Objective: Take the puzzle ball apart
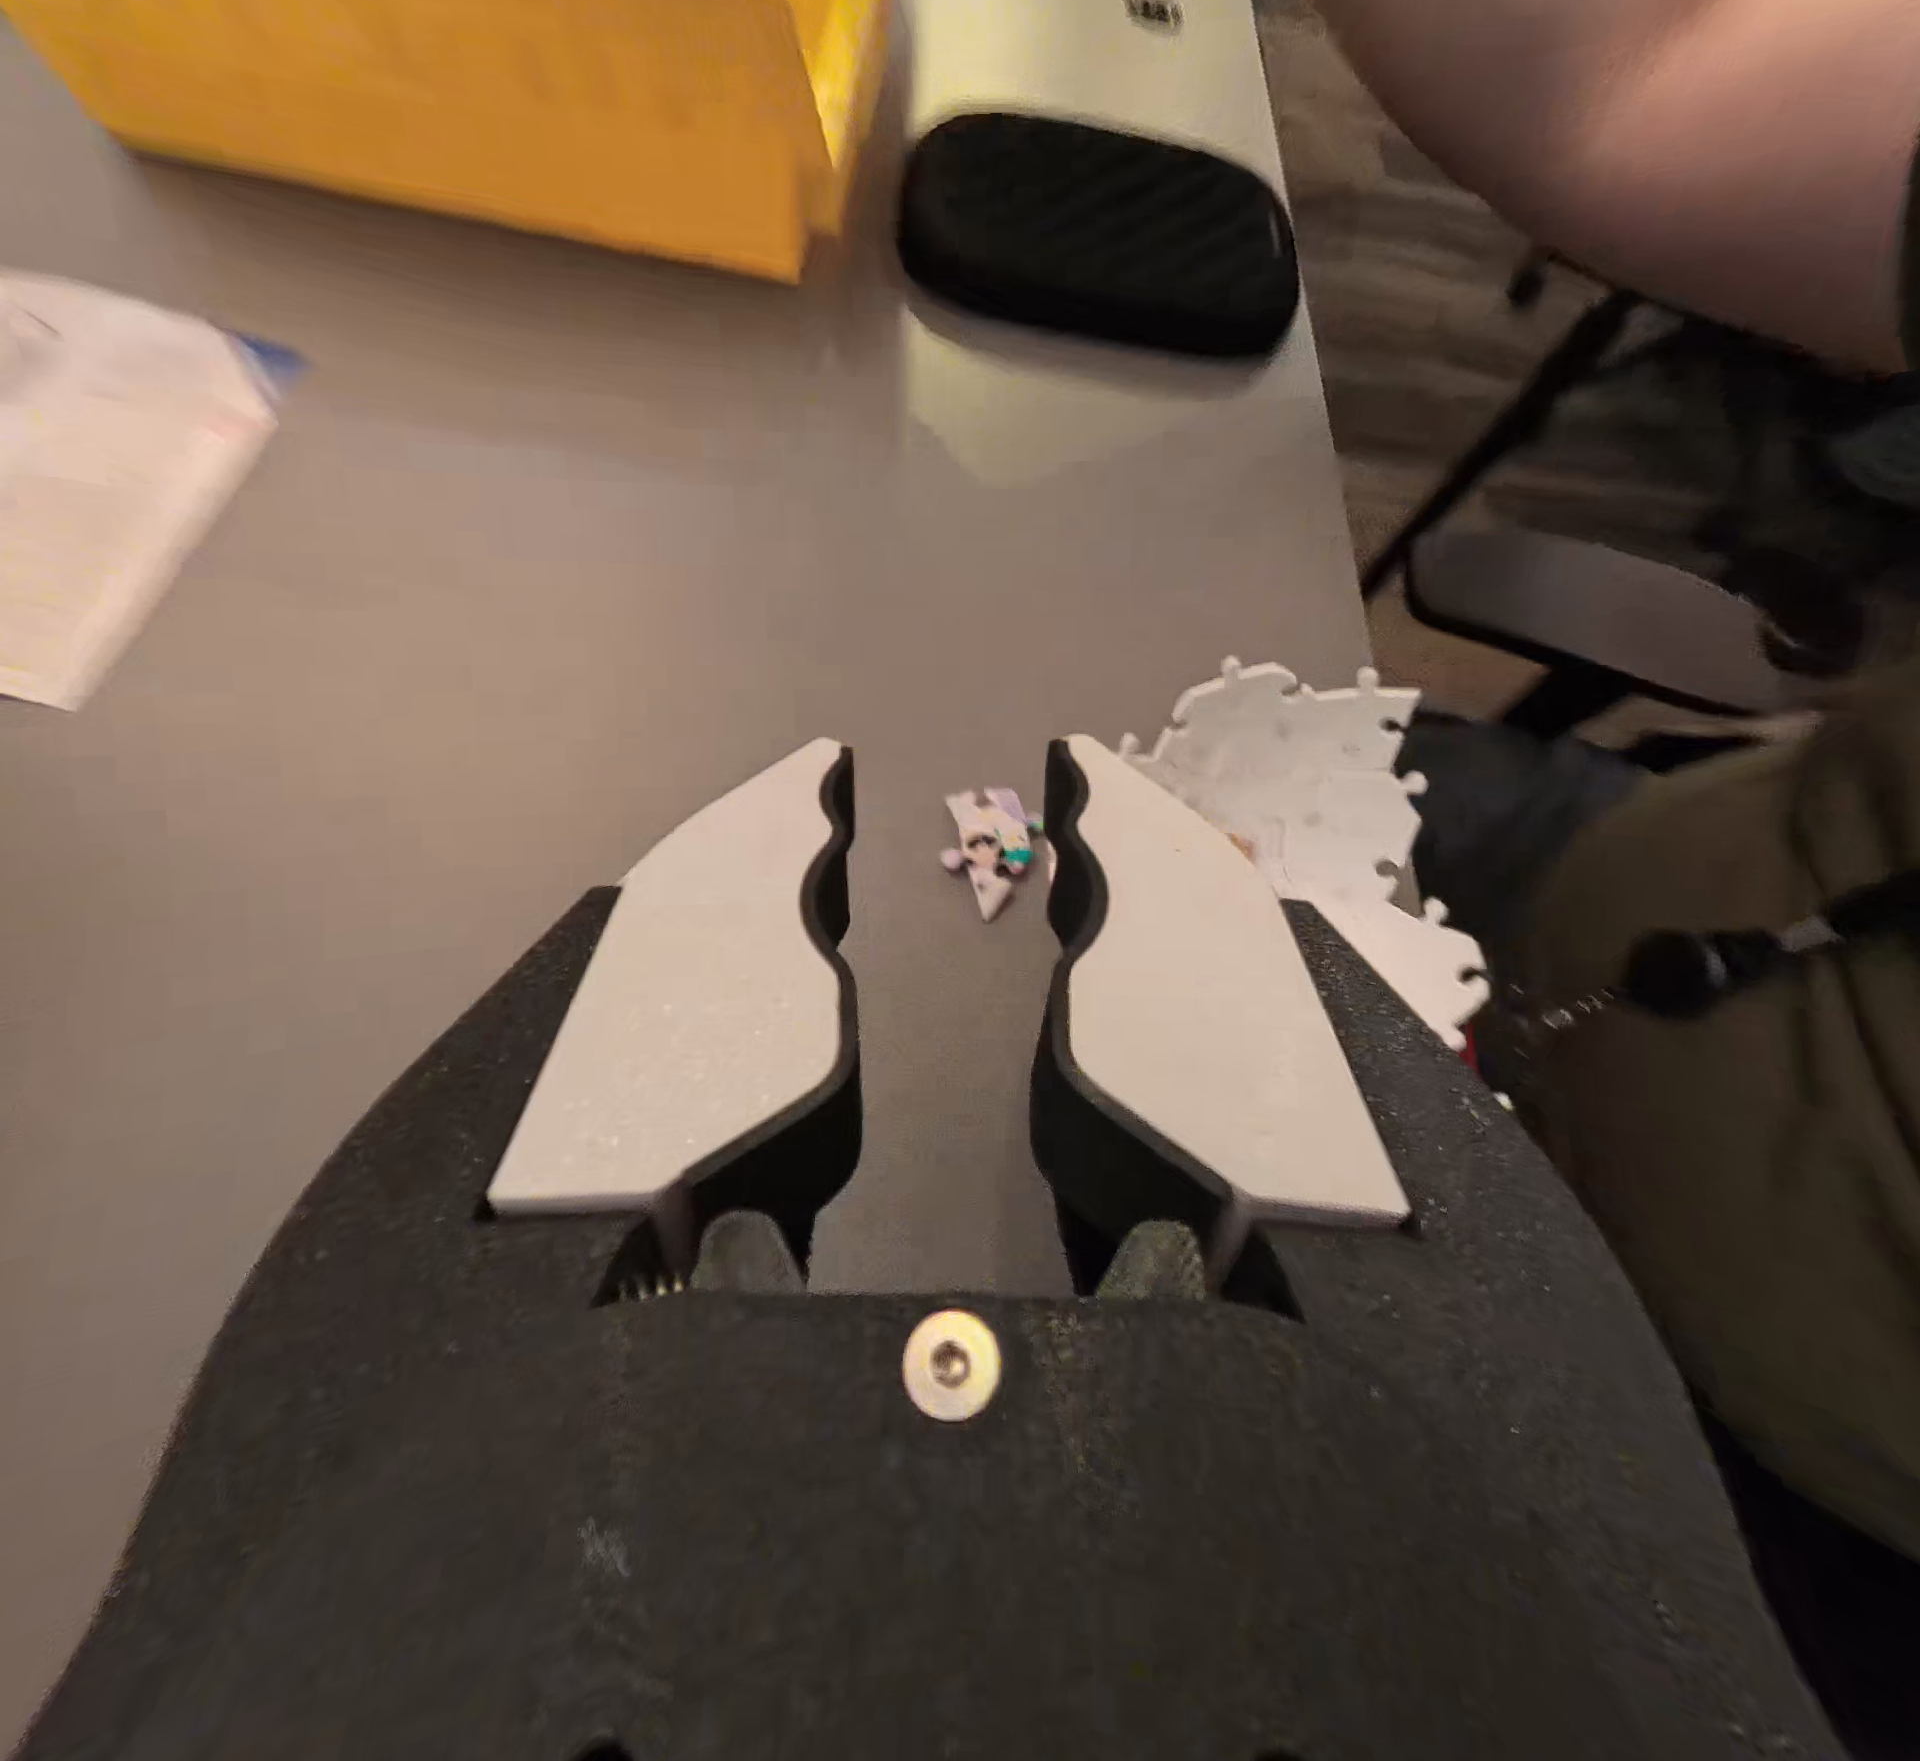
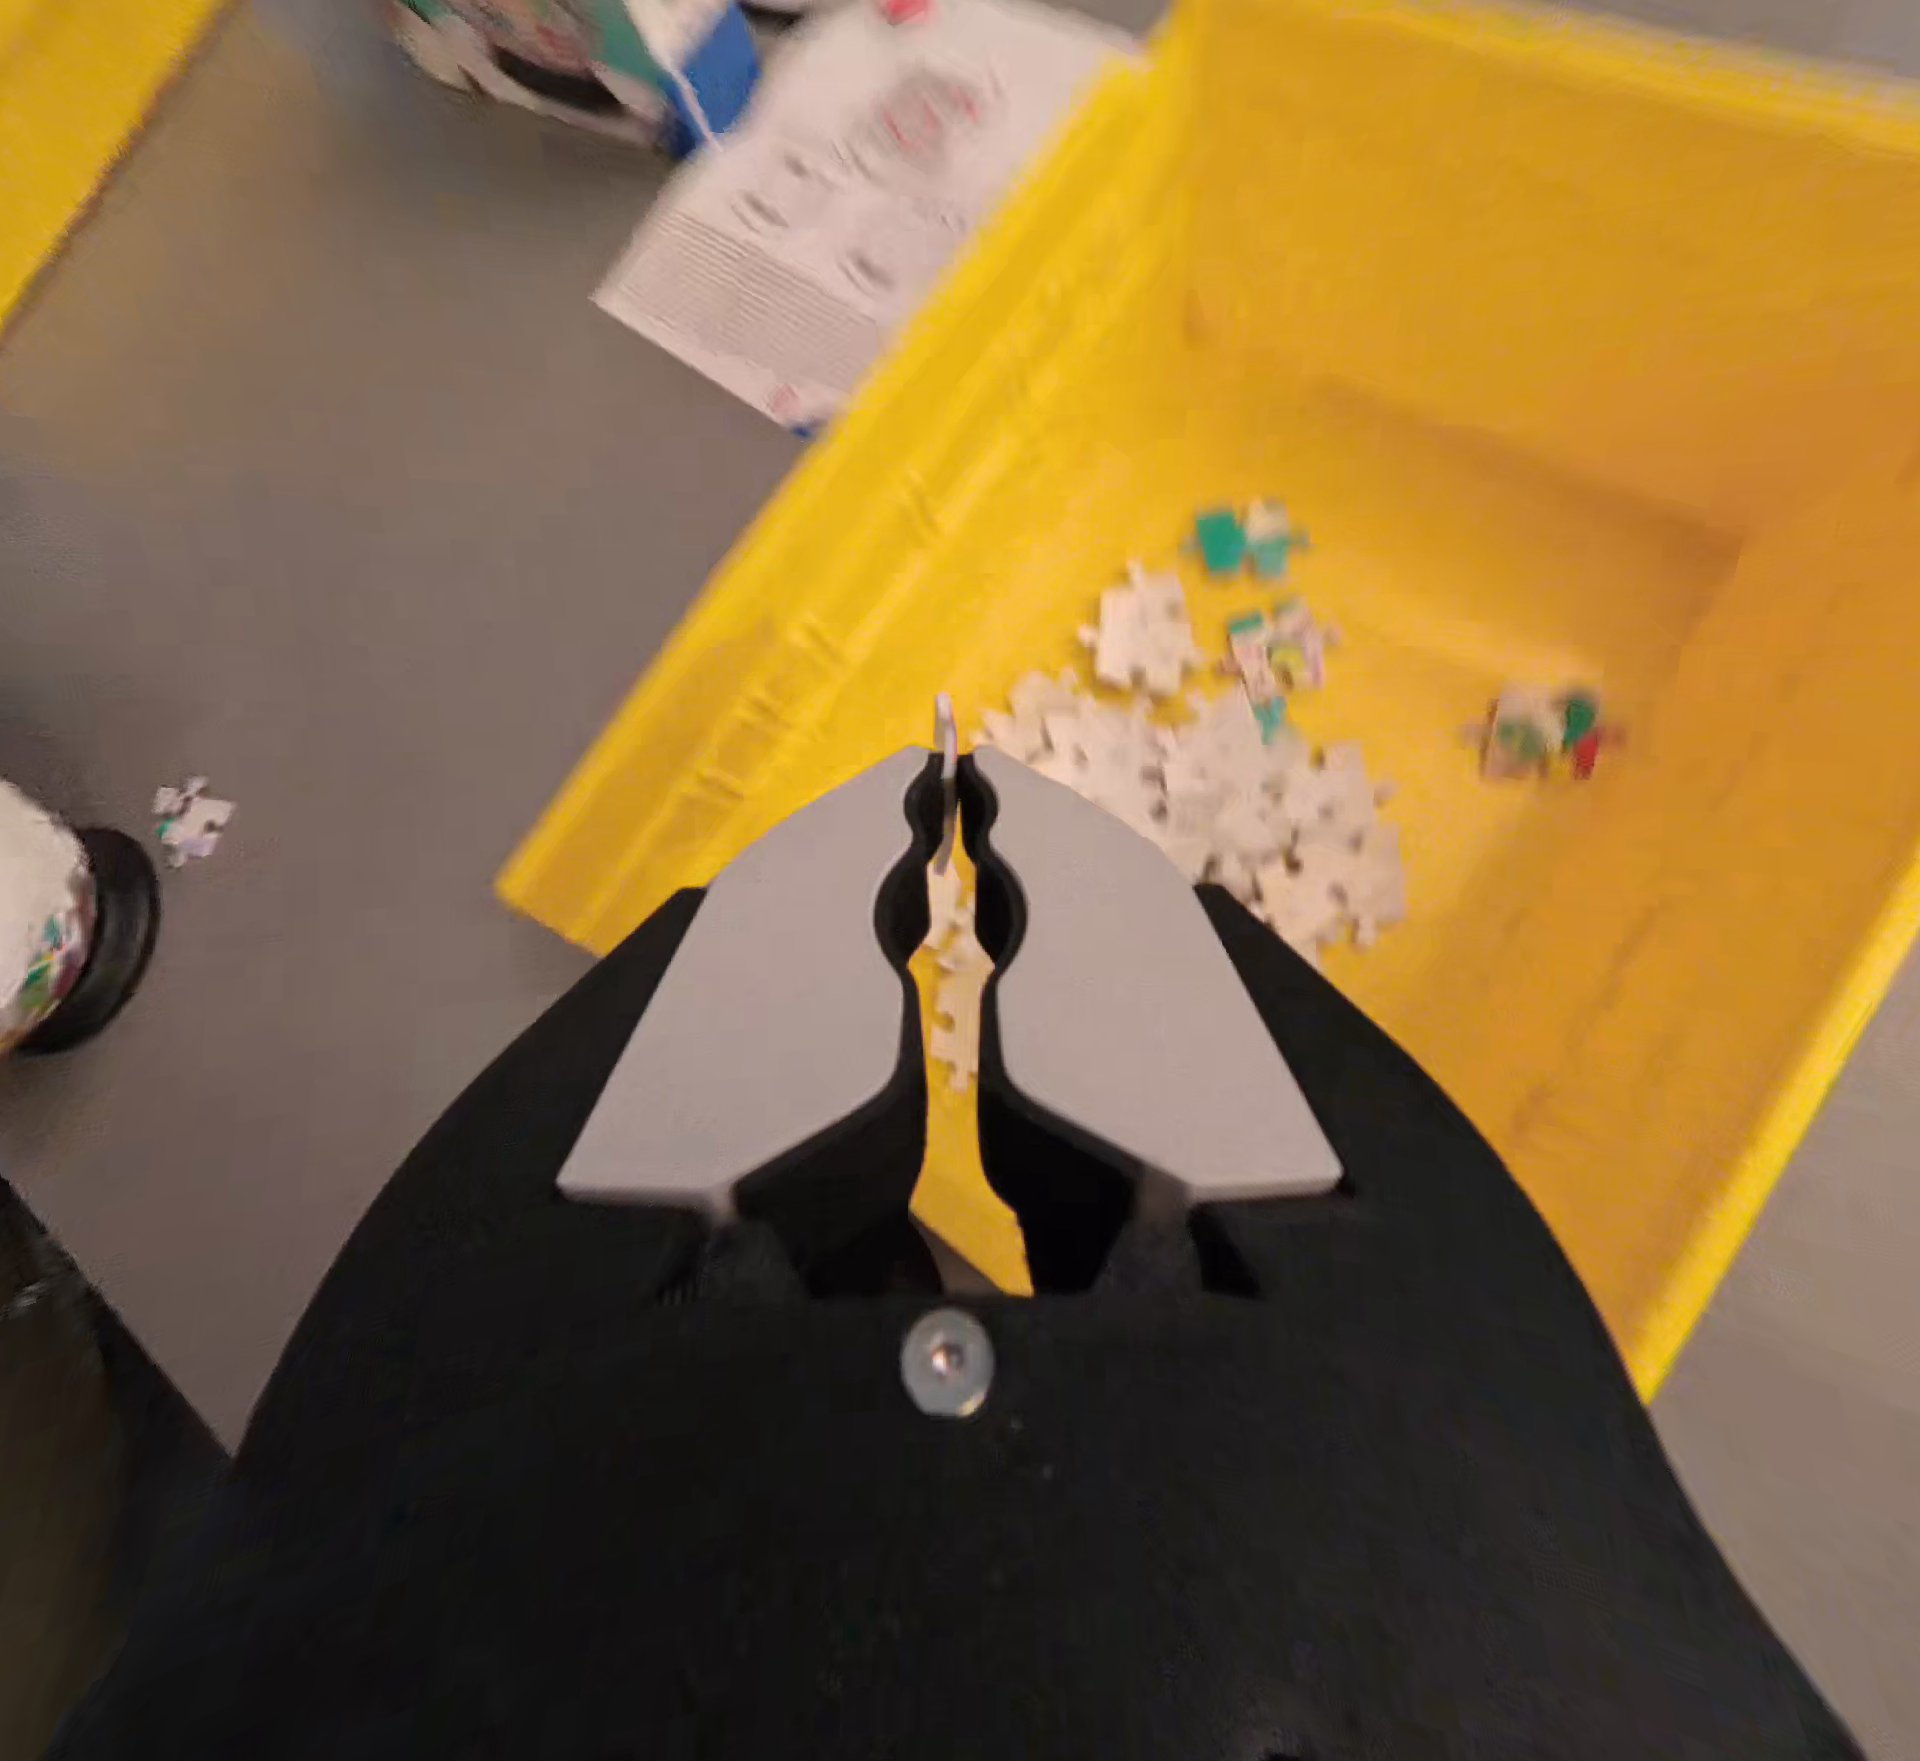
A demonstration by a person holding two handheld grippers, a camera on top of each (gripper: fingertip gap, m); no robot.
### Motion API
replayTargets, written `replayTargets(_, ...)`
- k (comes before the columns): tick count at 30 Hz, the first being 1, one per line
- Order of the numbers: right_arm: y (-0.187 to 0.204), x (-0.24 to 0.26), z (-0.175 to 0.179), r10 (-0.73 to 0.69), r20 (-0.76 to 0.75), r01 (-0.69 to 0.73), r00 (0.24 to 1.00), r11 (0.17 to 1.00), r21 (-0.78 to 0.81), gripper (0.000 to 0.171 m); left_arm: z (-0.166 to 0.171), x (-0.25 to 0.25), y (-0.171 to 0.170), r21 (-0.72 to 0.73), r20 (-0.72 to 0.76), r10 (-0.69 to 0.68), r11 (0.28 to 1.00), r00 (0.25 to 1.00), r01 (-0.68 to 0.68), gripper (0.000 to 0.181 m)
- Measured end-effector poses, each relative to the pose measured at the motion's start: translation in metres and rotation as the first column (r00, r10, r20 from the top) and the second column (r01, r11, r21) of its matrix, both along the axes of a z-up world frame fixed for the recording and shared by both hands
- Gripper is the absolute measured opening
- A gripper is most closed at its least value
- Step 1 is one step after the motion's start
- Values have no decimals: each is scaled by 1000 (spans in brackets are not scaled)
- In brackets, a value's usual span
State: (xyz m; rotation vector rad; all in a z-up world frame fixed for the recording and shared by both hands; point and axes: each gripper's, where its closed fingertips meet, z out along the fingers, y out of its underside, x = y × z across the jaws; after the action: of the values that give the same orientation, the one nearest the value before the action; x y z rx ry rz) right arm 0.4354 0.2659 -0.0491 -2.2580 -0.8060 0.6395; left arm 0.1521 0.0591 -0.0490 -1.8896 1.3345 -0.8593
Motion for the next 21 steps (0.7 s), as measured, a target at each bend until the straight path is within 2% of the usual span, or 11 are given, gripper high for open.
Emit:
replayTargets(2,6,9,-35,-45,48,51,998,990,-129,4,15,-2,1,80,82,37,996,996,-44,38)
replayTargets(5,18,21,-58,-120,182,144,976,982,-125,22,22,-7,-3,111,149,75,990,986,-92,39)
replayTargets(7,27,36,-45,-216,280,220,936,975,18,27,17,-14,-7,75,145,121,988,982,-133,39)
replayTargets(10,8,-5,15,-202,150,152,968,944,292,27,2,-30,-15,85,89,172,980,981,-180,39)
replayTargets(12,-47,-81,50,79,17,-78,997,886,457,24,-2,-39,-17,100,102,221,968,970,-231,38)
replayTargets(13,-88,-123,50,296,3,-262,955,839,477,24,-3,-42,-19,87,118,235,965,965,-246,38)
replayTargets(14,-128,-156,37,487,21,-443,873,775,451,24,-4,-45,-20,75,136,248,963,959,-259,38)
replayTargets(15,-152,-179,17,585,52,-552,809,727,410,24,-4,-47,-20,73,158,266,957,951,-280,38)
replayTargets(17,-180,-210,-28,718,136,-714,683,616,331,25,-1,-52,-17,86,195,299,944,934,-320,38)
replayTargets(19,-205,-227,-61,822,217,-836,526,454,309,25,-1,-56,-15,104,192,328,930,925,-351,38)
replayTargets(21,-217,-239,-83,859,262,-891,440,380,249,28,-5,-62,-15,122,140,351,922,926,-368,38)
